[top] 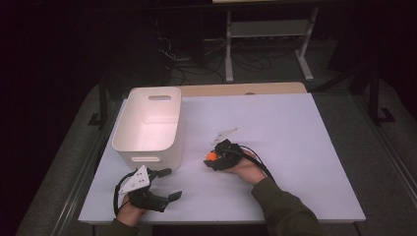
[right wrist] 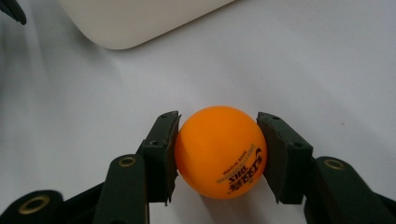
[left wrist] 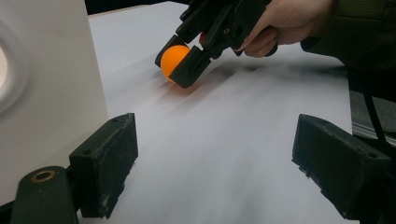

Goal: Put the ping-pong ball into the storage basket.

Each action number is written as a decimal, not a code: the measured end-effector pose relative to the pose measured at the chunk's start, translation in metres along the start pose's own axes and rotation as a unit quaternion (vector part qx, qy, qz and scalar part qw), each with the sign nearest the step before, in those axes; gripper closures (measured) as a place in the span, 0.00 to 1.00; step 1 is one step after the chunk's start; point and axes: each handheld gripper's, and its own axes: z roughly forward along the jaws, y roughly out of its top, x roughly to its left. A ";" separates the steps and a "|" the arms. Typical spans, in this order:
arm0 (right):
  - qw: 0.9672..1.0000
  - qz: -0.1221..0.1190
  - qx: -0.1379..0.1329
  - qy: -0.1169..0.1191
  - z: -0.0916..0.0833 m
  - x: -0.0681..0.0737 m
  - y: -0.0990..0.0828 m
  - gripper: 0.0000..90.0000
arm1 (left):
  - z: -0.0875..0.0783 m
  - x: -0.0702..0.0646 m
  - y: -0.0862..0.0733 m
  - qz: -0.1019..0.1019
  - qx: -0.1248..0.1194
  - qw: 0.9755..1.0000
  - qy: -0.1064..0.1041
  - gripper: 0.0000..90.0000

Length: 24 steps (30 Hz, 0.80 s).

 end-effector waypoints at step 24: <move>1.000 -0.006 -0.004 0.012 -0.015 0.003 0.008 0.55 | 0.000 0.000 0.000 -0.002 0.000 1.000 0.000 0.15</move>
